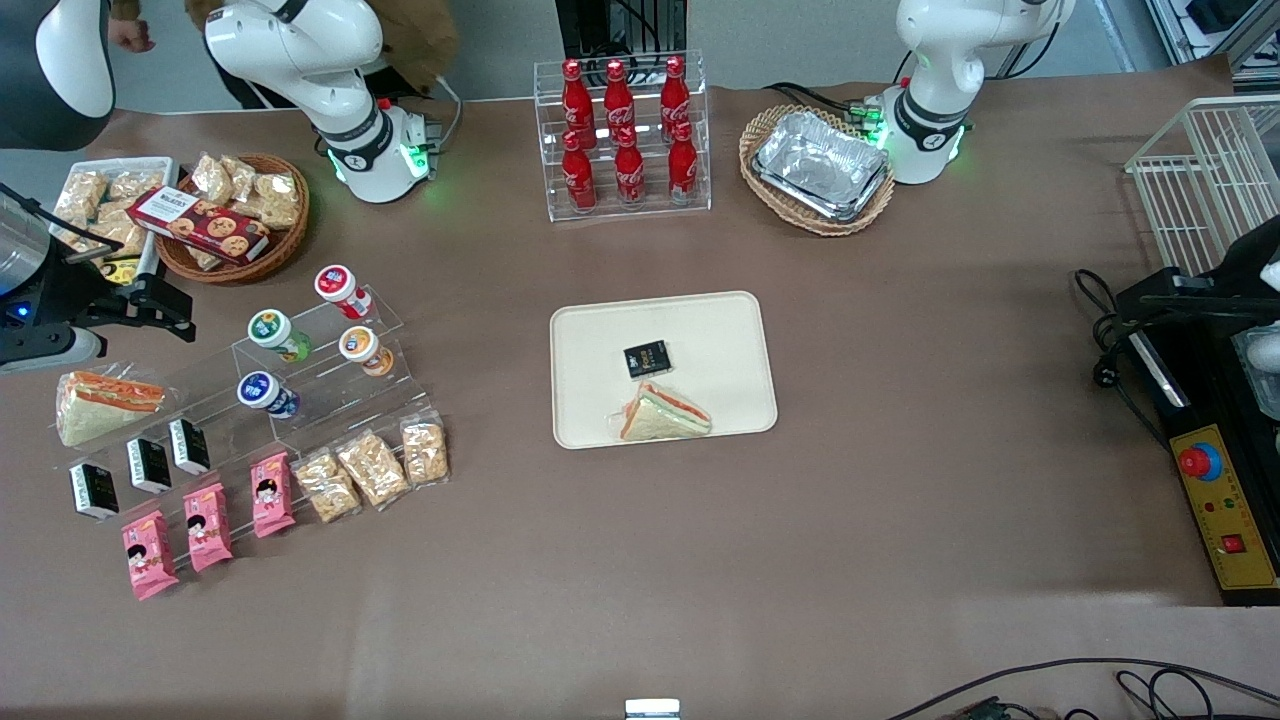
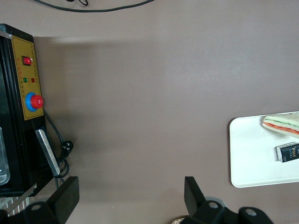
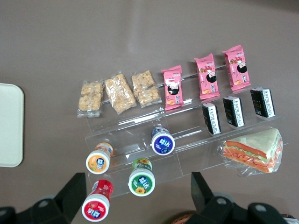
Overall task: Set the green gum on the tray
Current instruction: 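Move the right gripper down over the green-lidded gum canister in the rack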
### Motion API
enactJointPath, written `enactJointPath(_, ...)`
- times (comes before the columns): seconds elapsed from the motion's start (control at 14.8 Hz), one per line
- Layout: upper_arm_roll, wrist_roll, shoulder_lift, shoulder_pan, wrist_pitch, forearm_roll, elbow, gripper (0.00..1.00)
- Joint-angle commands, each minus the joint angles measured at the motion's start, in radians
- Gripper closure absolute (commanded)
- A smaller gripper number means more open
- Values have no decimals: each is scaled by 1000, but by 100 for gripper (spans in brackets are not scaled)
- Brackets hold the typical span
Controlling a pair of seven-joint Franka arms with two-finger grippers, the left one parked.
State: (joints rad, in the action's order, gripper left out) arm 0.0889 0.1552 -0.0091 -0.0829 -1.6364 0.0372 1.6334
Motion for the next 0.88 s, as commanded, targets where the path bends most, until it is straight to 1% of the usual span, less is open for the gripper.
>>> enactJointPath(0.0, 5, 15, 8, 0, 12, 0, -26, 0)
enactJointPath(0.27, 24, 17, 12, 2, 30, -6, -21, 0)
enactJointPath(0.34, 32, 21, 11, 0, 38, -28, -12, 0)
enactJointPath(0.41, 40, 42, 6, 0, 39, -39, 3, 0)
enactJointPath(0.61, 60, 186, -31, 0, 24, -39, 61, 0)
enactJointPath(0.81, 66, 231, -89, -3, -6, -39, 146, 0)
